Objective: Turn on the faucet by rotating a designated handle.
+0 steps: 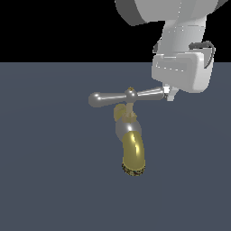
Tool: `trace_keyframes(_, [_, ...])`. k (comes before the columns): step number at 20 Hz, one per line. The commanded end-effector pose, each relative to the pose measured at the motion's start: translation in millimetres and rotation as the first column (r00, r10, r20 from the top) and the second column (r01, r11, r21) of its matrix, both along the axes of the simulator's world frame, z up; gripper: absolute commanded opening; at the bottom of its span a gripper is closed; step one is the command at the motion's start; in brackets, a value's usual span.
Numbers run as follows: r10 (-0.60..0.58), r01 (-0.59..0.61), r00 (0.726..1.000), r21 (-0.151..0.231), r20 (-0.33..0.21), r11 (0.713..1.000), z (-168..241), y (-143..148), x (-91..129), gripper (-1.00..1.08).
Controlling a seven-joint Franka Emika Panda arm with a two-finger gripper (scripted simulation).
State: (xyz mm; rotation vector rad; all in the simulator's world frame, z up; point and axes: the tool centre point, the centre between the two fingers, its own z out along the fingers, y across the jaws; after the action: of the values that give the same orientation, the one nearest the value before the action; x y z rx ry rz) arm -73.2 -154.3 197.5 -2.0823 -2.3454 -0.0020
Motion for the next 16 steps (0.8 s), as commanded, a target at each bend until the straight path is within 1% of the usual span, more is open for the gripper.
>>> trace_keyframes(1, [0.005, -0.005, 1.0, -0.004, 0.003, 1.0, -0.3, 1.8, 9.0, -1.0])
trace_keyframes(16, [0.005, -0.005, 1.0, -0.004, 0.003, 1.0, -0.1, 2.8, 47.8, -1.0])
